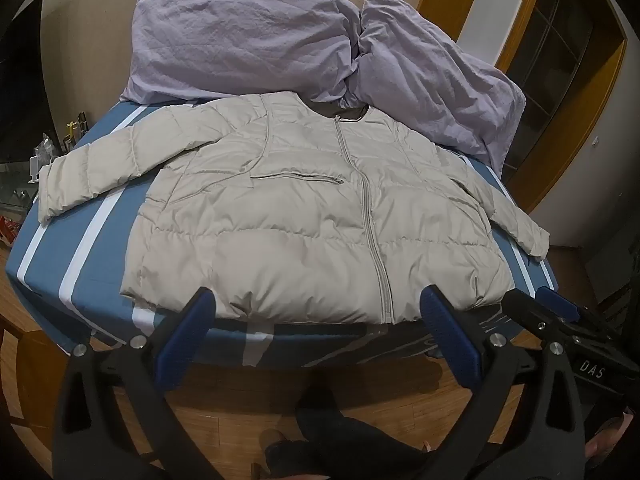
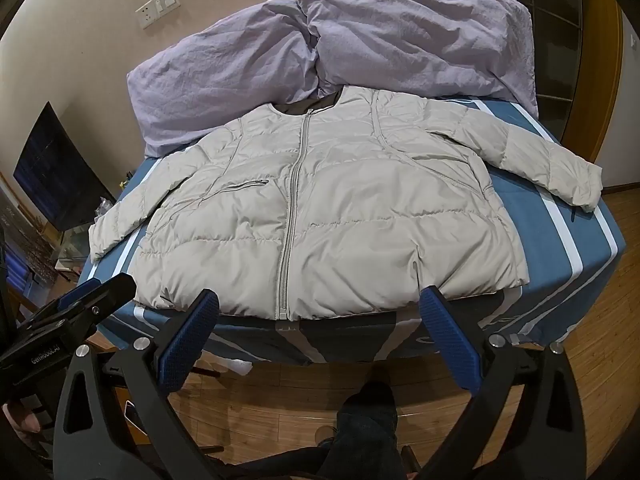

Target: Fold large clothes

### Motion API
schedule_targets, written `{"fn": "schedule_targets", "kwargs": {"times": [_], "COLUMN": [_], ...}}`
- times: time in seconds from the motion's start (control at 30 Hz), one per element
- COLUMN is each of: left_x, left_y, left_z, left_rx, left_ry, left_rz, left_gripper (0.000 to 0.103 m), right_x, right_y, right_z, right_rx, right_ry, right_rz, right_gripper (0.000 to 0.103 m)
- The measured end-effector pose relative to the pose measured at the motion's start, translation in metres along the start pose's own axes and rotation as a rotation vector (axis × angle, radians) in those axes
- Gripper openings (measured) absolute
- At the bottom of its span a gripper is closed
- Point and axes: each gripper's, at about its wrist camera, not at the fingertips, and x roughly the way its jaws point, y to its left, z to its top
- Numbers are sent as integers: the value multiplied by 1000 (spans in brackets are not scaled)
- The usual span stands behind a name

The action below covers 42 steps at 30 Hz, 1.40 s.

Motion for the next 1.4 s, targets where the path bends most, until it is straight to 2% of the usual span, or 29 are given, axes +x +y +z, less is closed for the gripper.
{"fn": "schedule_targets", "kwargs": {"times": [1.4], "left_x": [0], "left_y": [0], "left_z": [0], "left_rx": [1], "left_ry": [1], "left_rz": [2], "left_gripper": [101], "right_x": [-2], "right_y": [-2], "right_z": [0], "right_rx": [4], "right_ry": [-3], "right_rz": [6], "right_gripper": [102]}}
